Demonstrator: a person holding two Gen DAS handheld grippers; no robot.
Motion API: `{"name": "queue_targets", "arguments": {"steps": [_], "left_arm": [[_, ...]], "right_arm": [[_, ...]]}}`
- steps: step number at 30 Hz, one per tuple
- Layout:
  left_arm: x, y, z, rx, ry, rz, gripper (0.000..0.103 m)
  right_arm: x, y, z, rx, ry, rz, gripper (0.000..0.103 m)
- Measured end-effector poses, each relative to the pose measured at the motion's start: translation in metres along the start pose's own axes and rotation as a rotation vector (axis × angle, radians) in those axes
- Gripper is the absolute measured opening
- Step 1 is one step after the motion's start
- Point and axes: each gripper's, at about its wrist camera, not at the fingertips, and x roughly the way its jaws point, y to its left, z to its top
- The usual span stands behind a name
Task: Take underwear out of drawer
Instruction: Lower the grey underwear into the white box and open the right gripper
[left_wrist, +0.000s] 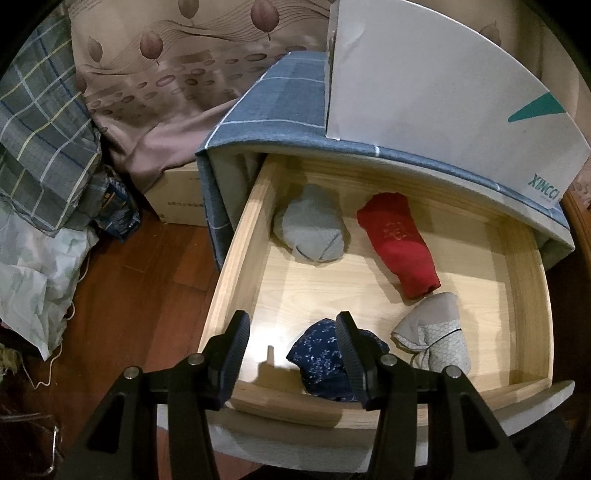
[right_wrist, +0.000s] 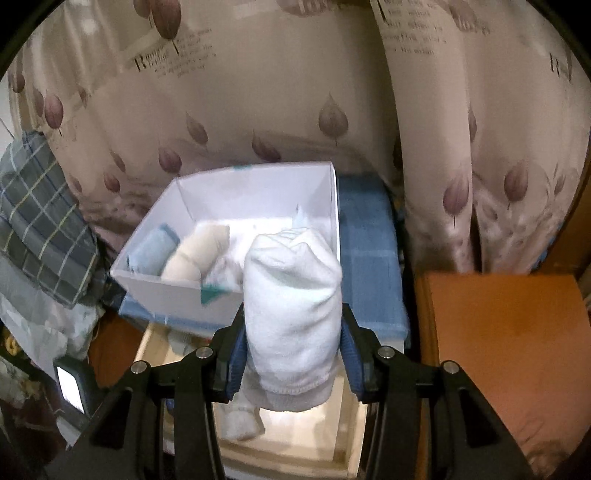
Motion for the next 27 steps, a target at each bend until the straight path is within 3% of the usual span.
{"name": "queue_targets", "arguments": {"steps": [9,27], "left_arm": [[0.001,0.001,-0.001,-0.006,0.005,-0.005,0.049],[0.004,0.001,0.0,-0.024,0.005,-0.025,0.049]], "right_arm": [[0.029,0.02,0.045,-0.061,0.015,-0.042,0.042],[0.121,0.026,0.057,-0.1,0.168,-0.123,0.042]]}}
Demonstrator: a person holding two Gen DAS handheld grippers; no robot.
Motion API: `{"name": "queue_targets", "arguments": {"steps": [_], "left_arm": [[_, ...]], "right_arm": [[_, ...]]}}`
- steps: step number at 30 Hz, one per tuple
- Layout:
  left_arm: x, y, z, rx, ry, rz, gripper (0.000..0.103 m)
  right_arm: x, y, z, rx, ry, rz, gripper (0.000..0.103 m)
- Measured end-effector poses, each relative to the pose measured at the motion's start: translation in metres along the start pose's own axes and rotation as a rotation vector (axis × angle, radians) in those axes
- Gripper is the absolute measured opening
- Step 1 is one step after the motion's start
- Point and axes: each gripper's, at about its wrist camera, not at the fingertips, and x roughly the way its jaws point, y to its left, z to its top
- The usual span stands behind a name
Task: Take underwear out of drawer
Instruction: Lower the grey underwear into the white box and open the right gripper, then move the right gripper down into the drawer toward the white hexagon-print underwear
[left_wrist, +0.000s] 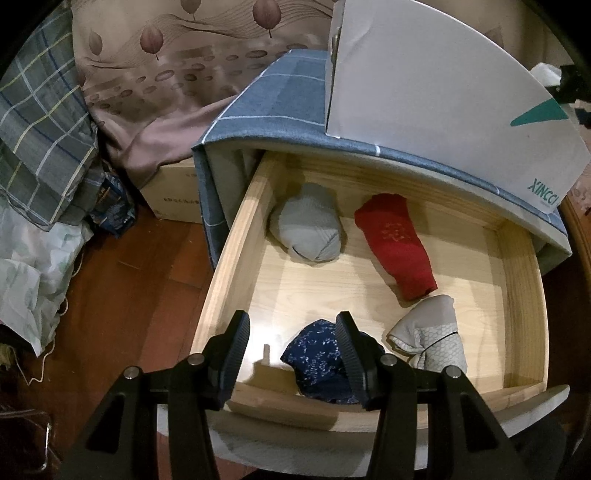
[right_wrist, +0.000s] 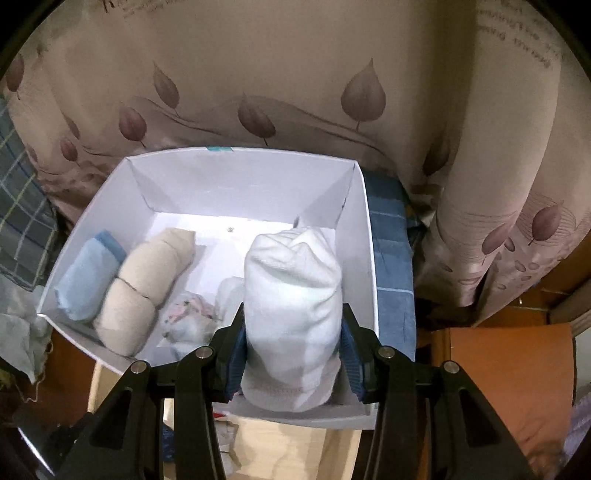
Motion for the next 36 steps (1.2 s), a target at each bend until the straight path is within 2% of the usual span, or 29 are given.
{"name": "queue_targets", "arguments": {"steps": [12,13,15,21,26,29,36], "left_arm": [[0.003,-0.002,0.001,-0.005,0.007,-0.015,0.049],[0.003,-0.002,0.001,-0.003,0.007,-0.017,0.049],[0.003,-0.002,0.001,-0.003,0.009,-0.014,0.049],[0.003,0.001,0.0,-0.019,0.008,-0.014,0.049],[0.003,0.007,-0.001,-0.047,0.014,-0.019,0.049],[0.003,0.009,-0.001,-0.055,0.017,-0.016,0.049],[0.002,0.017,-0.001,-0.079,0.025,-0.018,0.049]], "right_arm": [[0.03,0.003,-0.004,-0.019,0.066,-0.034,0.047],[0.028,0.003,-0.004,-0.016,0.059,-0.033,0.048],[0.02,0.002,-0.004,-0.002,0.037,-0.025,0.057],[-0.012,0.001,-0.005,-0.001,-0.007,0.02,0.058],[-0.048,0.008,-0.034,-0.068,-0.009,0.074,0.058],[-0.059,0.013,-0.057,-0.109,0.003,0.088,0.062],[-0.037,0.031,-0.116,-0.166,0.124,0.118,0.062]]}}
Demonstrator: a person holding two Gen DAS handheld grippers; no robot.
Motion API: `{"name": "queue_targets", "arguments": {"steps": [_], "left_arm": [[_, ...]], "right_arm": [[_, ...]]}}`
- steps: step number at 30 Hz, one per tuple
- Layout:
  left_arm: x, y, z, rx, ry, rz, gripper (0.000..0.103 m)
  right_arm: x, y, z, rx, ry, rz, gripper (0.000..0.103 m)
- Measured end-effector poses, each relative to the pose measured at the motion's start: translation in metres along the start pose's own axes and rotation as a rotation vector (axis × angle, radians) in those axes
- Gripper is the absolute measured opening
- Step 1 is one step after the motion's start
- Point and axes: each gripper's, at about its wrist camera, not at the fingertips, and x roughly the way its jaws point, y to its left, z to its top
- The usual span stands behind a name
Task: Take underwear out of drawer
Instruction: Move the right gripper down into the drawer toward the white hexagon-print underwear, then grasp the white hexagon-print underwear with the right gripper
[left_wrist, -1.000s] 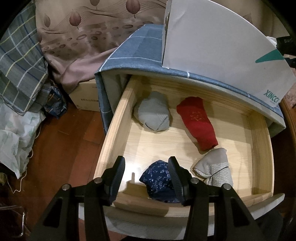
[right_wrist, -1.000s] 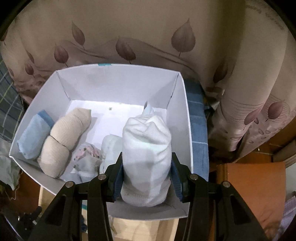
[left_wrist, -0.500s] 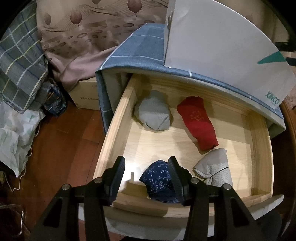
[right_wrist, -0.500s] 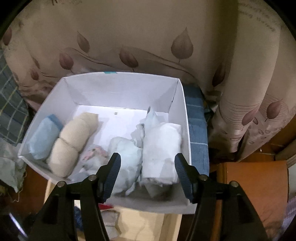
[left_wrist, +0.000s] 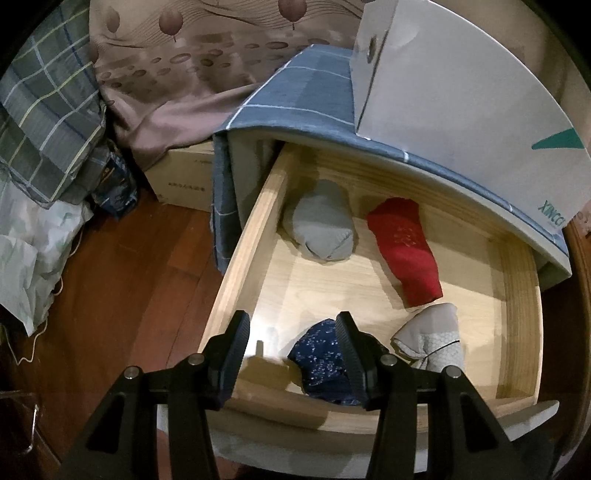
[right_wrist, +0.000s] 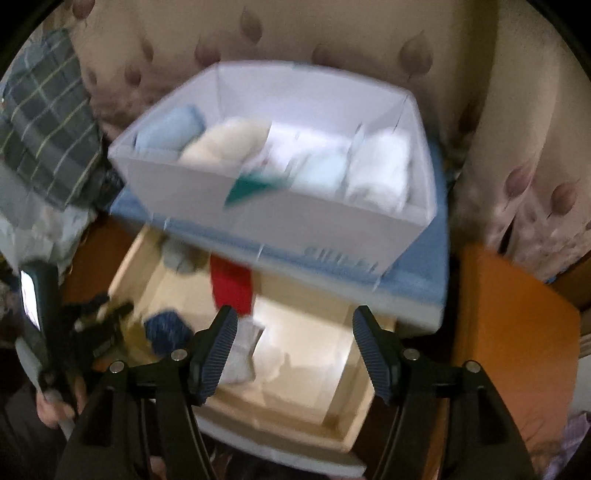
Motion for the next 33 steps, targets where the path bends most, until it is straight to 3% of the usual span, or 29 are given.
{"name": "queue_targets", "arguments": {"steps": [6,15,23,33], "left_arm": [[0.0,0.003,0.0,-0.007,0.0,0.007,0.049],[-0.001,0.005,0.0,-0.007,0.001,-0.003,0.049],[0.001,0.003,0.001,-0.002,0.005,-0.006,0.049],[0.005,-0.002,0.001,0.011,0.02,0.008,0.049]], "right_arm": [[0.057,0.026,-0.03,-0.001,0.139,0.063,0.062],[0.131,0.055,-0.046,0.002,0.297,0.099,0.062],[0.178,0.065,-0.048,0.018,0.379,0.097,0.062],[0.205,0.072,-0.052,0.017,0.448,0.12,0.047]]}}
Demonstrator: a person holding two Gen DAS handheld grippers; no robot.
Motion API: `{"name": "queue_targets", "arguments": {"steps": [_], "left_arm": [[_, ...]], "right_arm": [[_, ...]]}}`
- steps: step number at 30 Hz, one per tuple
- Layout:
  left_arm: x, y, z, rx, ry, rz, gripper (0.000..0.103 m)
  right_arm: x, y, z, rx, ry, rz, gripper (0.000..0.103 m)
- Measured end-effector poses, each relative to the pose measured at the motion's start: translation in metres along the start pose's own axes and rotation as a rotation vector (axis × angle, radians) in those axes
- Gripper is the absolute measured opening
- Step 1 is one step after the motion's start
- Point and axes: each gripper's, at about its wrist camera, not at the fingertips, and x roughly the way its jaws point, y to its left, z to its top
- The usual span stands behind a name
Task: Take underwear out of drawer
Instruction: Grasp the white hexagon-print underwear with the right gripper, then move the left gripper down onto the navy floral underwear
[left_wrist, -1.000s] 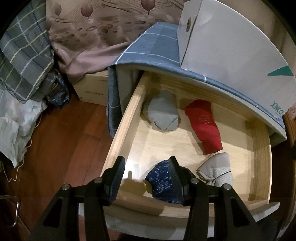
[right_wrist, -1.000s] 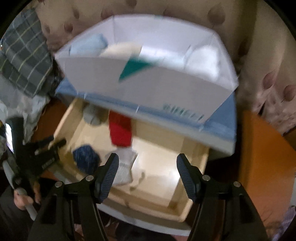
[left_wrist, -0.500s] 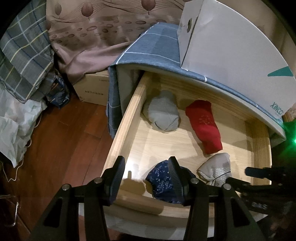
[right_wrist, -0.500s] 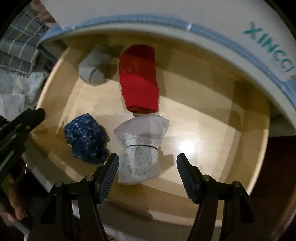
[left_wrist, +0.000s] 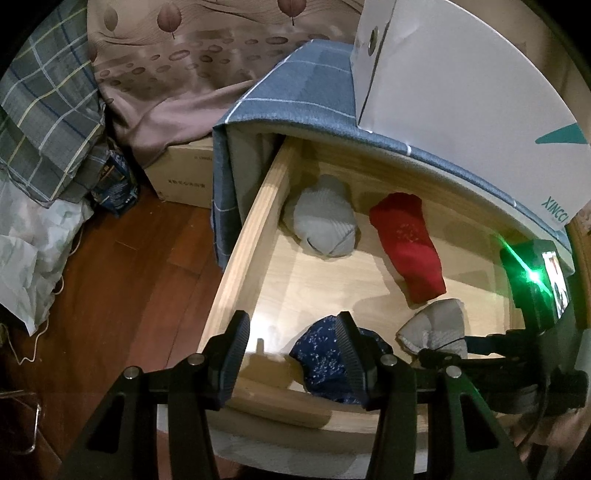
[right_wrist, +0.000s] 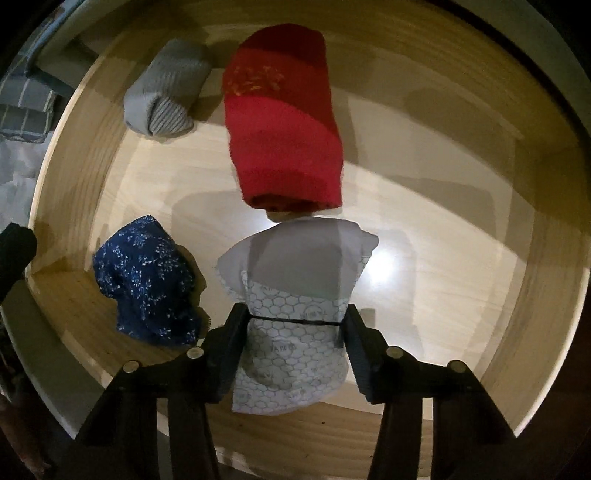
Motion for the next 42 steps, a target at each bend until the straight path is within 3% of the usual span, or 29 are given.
{"name": "queue_targets", "arguments": {"steps": [16,27,35,38,42], "left_arm": [[0.007,-0.006,-0.002,0.039,0.034,0.003,0.049],[0.02,-0.015,-0.004,0.068,0.104,-0.01,0.049],[0.037,-0.014,-0.005,0.042,0.212,-0.083,0.05],[0.041,-0.013,-0.006,0.038,0.238,-0.111,0.054],[0.041,-0.021,-0.006,0.087,0.266,-0.162,0.058]], "right_arm": [[0.0,-0.072,-0.033,0.127,0.024,-0.105,0.046],[0.0,-0.091,-0.048,0.153,0.044,-0.135,0.046],[0.005,-0.069,-0.049,0.135,0.034,-0.151,0.047],[0.002,-0.073,-0.055,0.138,0.029,-0.148,0.047],[0.002,-0.076,-0.056,0.135,0.024,-0.146,0.047]]}}
